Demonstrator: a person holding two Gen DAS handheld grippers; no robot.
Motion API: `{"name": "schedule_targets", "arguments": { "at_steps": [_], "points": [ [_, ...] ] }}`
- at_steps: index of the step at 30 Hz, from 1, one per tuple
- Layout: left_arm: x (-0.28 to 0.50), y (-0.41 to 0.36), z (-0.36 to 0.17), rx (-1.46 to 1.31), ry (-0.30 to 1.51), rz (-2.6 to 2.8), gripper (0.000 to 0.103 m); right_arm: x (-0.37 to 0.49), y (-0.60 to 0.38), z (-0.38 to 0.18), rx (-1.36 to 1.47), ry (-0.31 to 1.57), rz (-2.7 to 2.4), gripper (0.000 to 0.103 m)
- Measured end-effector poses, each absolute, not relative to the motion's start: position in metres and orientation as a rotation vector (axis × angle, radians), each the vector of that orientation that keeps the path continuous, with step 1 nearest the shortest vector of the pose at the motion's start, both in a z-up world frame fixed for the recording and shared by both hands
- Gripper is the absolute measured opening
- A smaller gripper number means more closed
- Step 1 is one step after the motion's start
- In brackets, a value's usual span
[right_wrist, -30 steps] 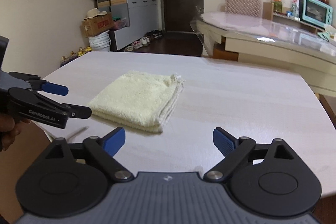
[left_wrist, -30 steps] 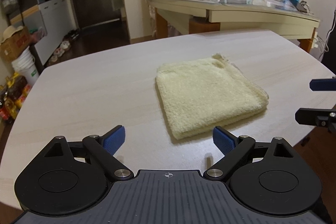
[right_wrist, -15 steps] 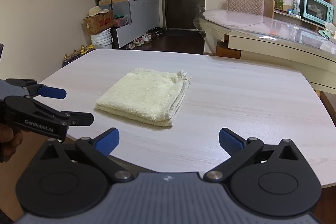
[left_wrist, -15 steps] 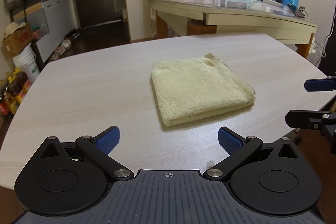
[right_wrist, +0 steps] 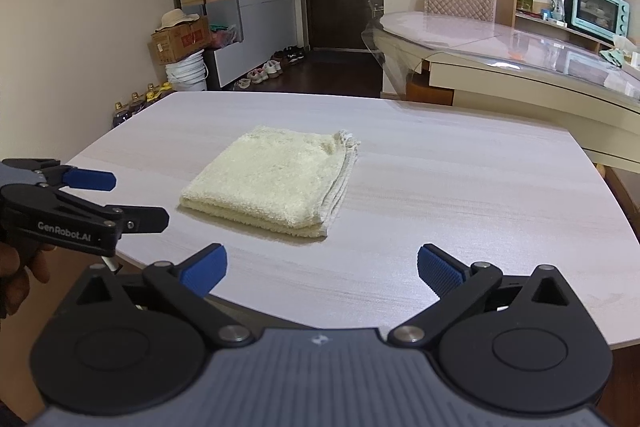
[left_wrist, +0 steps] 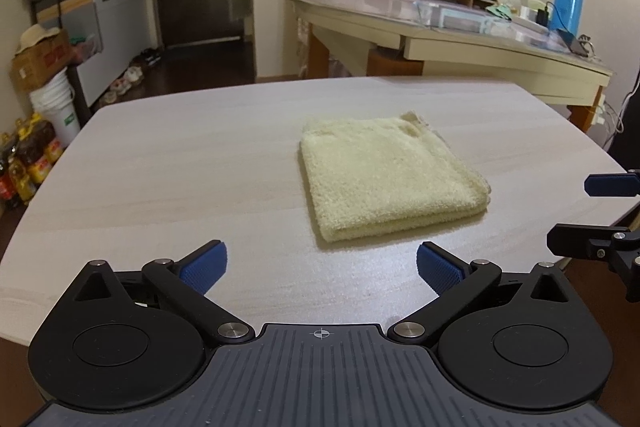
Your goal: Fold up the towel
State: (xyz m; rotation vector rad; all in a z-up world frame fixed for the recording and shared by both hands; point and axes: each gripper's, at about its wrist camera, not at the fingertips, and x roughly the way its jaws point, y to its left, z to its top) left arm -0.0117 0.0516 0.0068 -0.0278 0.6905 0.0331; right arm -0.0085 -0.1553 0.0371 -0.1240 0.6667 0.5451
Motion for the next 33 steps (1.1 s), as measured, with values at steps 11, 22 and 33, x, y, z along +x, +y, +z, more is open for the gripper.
{"name": "schedule_targets", "arguments": {
  "at_steps": [11,22,33],
  "points": [
    [-0.017,0.05,0.008,-0.042,0.707,0.048,0.103,-0.012,-0.159,0.031,-0.091,0.683,0.533,0.103],
    [-0.022,0.053,0.007,-0.037,0.71,0.109,0.103,-0.015,-0.151,0.029,-0.112,0.69,0.539,0.103],
    [-0.021,0.059,0.005,-0.112,0.718,0.102,0.103,-0.015,-0.148,0.031,-0.129,0.692,0.548,0.103]
  ]
}}
